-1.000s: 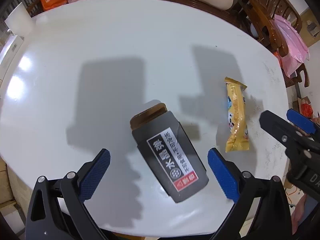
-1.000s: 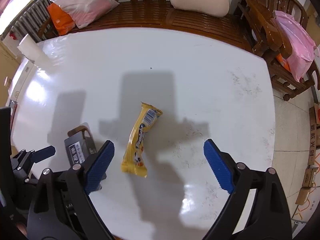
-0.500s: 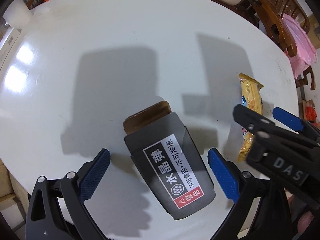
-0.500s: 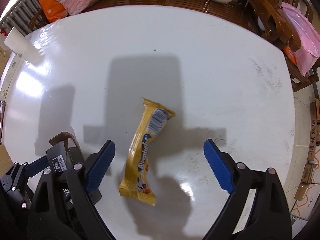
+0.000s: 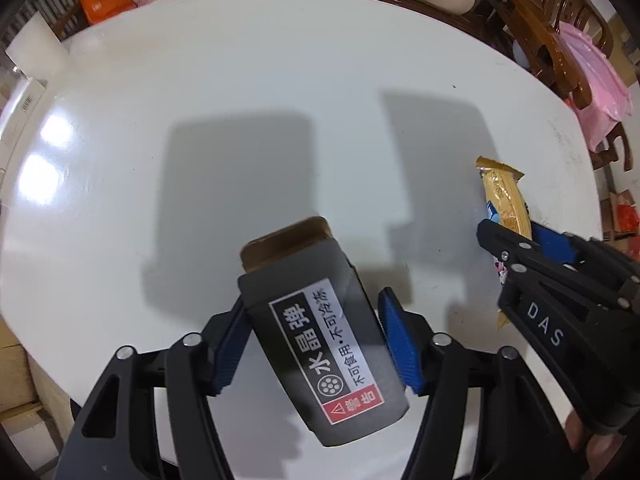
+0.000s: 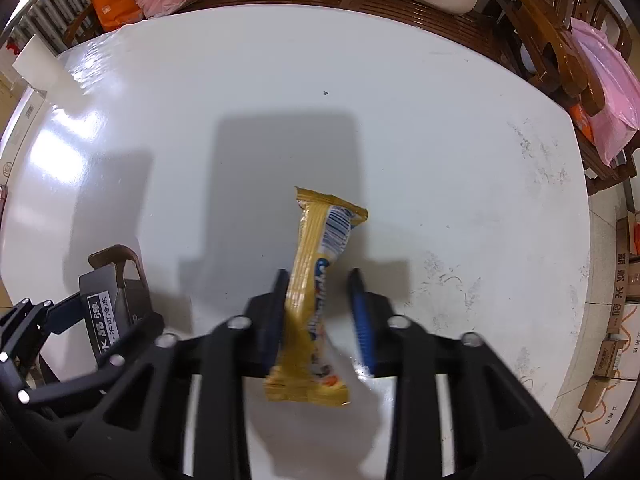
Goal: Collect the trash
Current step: 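Grasp the black box with left tool while right tool grasps the yellow wrapper, then carry the black box and yellow wrapper with both tools over the trash bag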
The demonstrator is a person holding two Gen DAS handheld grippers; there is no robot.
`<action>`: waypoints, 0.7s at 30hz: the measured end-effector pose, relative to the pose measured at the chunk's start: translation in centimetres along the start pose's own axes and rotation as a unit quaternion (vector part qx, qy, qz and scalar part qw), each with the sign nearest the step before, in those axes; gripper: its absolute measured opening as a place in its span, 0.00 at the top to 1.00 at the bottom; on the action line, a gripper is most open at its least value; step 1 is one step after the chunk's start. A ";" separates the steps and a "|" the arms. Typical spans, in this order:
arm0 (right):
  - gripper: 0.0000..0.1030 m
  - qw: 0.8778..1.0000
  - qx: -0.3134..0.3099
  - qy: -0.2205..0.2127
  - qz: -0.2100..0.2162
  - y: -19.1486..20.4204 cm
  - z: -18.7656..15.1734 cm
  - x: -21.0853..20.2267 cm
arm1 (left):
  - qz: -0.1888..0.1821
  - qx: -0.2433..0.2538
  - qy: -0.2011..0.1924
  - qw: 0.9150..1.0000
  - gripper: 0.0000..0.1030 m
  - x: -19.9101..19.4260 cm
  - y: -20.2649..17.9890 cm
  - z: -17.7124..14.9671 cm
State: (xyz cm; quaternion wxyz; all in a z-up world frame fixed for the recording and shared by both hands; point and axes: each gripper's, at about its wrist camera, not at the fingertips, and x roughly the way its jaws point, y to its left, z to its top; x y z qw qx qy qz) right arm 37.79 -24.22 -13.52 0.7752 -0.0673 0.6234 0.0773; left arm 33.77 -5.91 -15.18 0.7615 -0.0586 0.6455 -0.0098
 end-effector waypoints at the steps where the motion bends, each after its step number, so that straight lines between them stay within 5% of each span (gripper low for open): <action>1: 0.86 1.000 -0.001 0.000 0.001 0.0 -0.1 0.0 | -0.008 -0.001 0.002 1.000 0.45 -0.1 0.4 0.1; 21: 0.87 0.999 -0.016 -0.031 -0.004 1.7 -2.0 -4.3 | -0.015 0.063 -0.046 0.997 0.47 -4.0 3.4 -0.9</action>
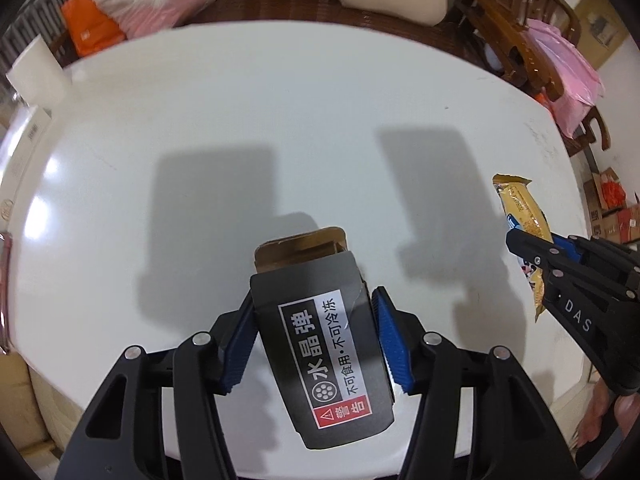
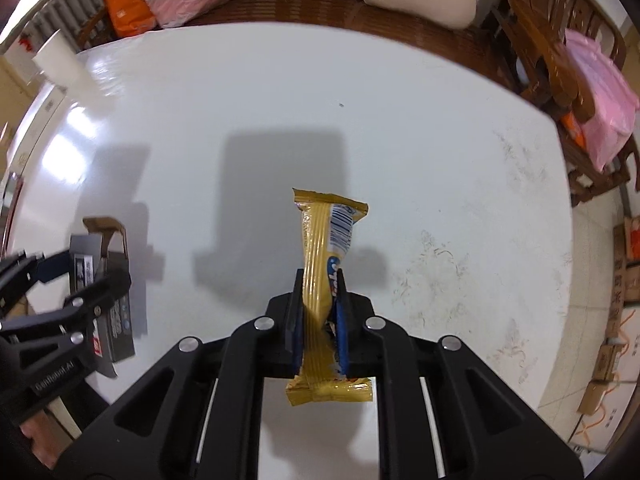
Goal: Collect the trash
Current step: 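Carry the black box and yellow wrapper with both tools over the trash bag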
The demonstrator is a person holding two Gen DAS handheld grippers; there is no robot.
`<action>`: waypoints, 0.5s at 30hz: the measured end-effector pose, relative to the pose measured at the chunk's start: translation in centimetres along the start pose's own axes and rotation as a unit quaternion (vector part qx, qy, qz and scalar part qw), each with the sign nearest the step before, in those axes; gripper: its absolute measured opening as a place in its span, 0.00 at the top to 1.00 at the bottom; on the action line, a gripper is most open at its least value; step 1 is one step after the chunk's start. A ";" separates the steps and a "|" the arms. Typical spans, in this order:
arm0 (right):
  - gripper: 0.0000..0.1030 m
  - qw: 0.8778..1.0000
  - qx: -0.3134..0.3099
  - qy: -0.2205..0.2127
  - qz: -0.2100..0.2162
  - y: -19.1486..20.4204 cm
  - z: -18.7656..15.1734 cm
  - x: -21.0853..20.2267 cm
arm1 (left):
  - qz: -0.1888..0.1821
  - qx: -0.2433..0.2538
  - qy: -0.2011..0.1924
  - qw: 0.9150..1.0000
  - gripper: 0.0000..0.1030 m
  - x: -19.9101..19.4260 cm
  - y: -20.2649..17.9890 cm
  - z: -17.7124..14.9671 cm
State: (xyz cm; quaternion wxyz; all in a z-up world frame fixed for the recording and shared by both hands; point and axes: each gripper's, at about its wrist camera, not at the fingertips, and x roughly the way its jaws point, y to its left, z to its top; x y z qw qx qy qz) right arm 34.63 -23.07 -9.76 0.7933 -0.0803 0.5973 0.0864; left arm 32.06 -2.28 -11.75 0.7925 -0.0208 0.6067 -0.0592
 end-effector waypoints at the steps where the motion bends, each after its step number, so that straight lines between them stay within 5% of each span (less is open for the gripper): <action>1: 0.87 1.000 -0.006 -0.006 -0.002 0.3 -0.3 -0.6 | 0.000 0.004 -0.004 1.000 0.47 -0.3 -0.1 0.0; 8: 0.87 0.999 -0.028 -0.043 0.011 2.7 -3.4 -4.9 | -0.002 0.042 -0.045 0.998 0.47 -3.8 -1.7 -1.2; 15: 0.87 0.996 -0.049 -0.073 0.018 5.3 -8.0 -8.7 | -0.018 0.067 -0.062 0.996 0.47 -6.8 -1.0 -6.0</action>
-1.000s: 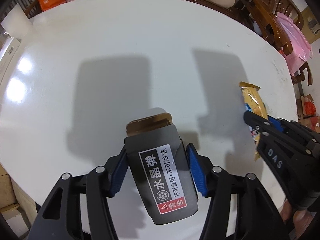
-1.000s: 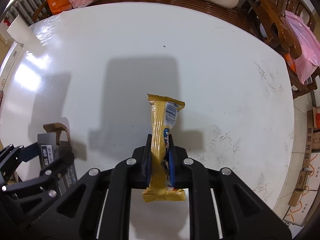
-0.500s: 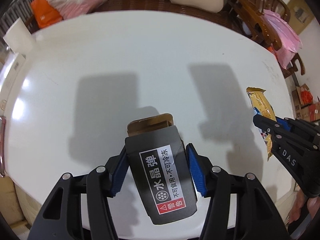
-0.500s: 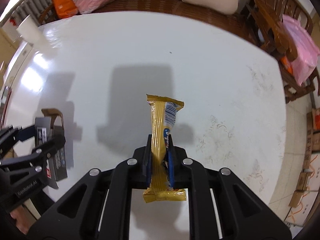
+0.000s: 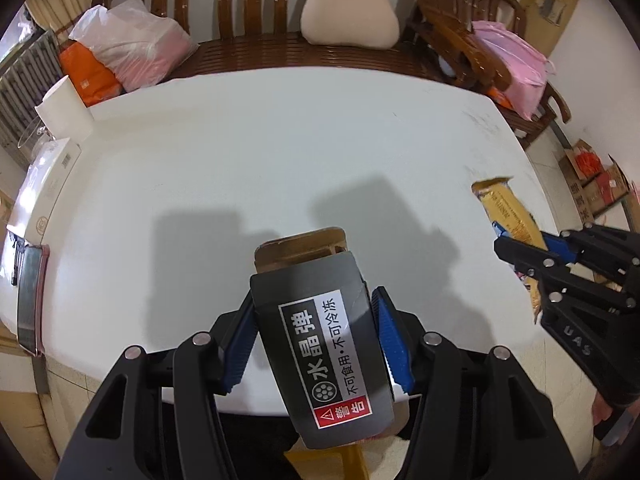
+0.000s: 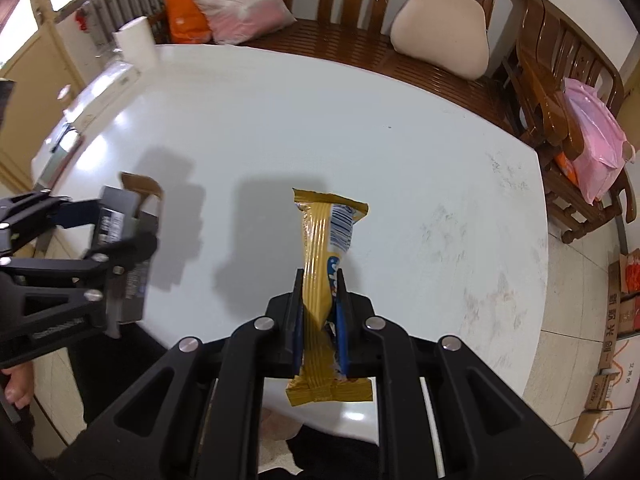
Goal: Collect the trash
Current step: 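Carry the black box and yellow wrapper with both tools over the trash bag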
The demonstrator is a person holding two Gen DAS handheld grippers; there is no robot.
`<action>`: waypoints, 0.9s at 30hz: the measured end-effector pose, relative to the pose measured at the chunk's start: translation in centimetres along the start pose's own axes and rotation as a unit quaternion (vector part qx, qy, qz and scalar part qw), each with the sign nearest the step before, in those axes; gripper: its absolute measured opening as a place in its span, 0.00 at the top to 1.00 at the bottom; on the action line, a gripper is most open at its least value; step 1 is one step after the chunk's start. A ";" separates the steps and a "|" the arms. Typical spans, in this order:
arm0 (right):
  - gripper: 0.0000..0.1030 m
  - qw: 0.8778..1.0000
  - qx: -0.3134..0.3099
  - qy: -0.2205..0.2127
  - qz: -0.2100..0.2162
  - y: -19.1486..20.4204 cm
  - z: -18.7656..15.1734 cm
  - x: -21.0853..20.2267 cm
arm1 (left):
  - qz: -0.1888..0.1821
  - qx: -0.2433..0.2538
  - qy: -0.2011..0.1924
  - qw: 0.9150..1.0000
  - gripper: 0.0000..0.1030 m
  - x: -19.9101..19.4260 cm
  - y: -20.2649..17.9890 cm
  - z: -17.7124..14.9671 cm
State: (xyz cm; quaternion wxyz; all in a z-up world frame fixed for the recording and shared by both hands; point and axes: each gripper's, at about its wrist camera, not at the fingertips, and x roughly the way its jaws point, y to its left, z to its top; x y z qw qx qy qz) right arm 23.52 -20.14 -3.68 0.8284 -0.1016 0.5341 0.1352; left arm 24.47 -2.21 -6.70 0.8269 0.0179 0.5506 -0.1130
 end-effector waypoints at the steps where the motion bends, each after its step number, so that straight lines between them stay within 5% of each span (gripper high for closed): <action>1: 0.87 1.000 -0.002 -0.003 0.001 0.4 -0.7 -0.4 | -0.004 0.003 0.001 1.000 0.47 -0.4 0.3 -1.0; 12: 0.87 1.000 -0.010 0.003 0.004 4.1 -8.4 -1.3 | -0.035 0.039 0.009 0.999 0.47 -1.3 -0.1 -9.8; 27: 0.87 1.000 -0.005 0.018 0.017 7.4 -16.4 0.9 | -0.061 0.082 0.042 0.994 0.47 3.0 -1.5 -17.1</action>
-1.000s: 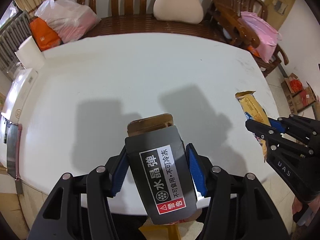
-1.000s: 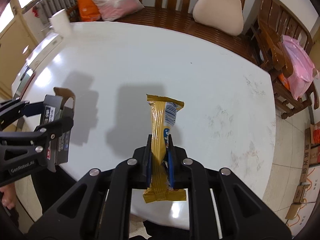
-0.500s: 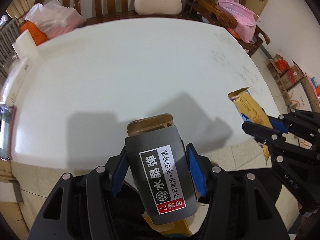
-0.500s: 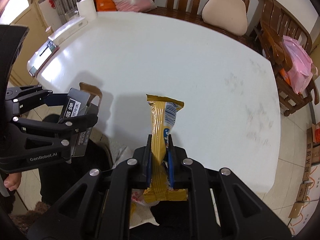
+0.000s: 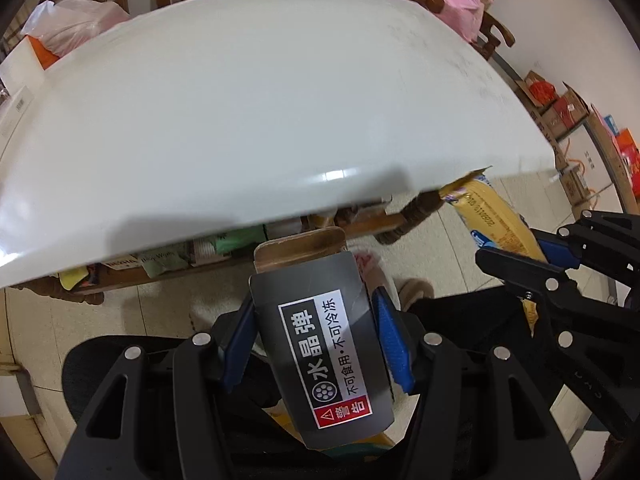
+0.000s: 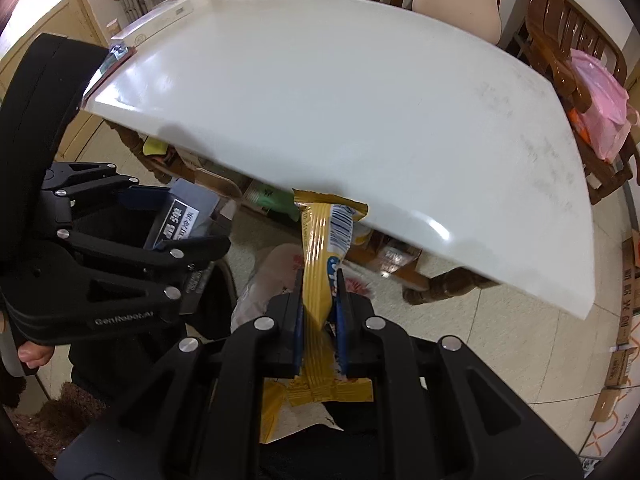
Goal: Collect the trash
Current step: 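Carry the black box and yellow wrapper with both tools over the trash bag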
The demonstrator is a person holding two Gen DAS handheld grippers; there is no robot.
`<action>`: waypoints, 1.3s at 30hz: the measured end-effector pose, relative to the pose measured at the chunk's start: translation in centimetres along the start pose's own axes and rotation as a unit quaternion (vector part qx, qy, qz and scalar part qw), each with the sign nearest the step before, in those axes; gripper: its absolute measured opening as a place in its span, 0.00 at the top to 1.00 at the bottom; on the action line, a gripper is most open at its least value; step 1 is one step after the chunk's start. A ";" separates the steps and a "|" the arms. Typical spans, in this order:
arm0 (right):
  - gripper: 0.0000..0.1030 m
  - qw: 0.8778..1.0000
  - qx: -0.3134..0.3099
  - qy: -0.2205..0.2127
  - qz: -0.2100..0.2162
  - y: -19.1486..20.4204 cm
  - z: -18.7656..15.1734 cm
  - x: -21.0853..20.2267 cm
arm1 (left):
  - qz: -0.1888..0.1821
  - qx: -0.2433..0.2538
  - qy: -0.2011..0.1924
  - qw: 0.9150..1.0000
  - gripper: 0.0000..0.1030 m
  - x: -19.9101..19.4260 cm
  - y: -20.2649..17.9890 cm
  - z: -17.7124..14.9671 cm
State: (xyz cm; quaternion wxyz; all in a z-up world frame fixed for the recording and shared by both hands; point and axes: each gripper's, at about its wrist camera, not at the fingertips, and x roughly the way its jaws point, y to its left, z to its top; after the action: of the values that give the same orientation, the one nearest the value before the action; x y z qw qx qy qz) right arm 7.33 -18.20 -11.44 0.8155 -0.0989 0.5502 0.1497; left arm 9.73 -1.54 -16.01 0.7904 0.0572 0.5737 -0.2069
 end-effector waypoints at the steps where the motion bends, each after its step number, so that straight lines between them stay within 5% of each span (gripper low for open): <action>1: 0.87 1.000 0.000 0.001 0.000 0.1 -0.4 0.2 | -0.001 0.003 0.000 1.000 0.47 0.2 -0.2 -0.4; 18: 0.87 0.999 0.005 0.037 0.000 1.5 -4.2 6.5 | 0.017 0.037 0.026 0.999 0.47 6.1 -0.9 -4.2; 39: 0.87 0.995 0.068 0.077 0.003 -0.7 -6.4 16.3 | 0.018 0.065 0.108 0.992 0.47 16.9 -0.8 -4.0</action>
State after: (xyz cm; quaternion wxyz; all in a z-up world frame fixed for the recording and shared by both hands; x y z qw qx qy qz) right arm 7.74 -18.77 -28.98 0.7753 -0.0529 0.6202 0.1068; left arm 10.19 -5.38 -32.96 0.7218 0.1412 0.6401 -0.2220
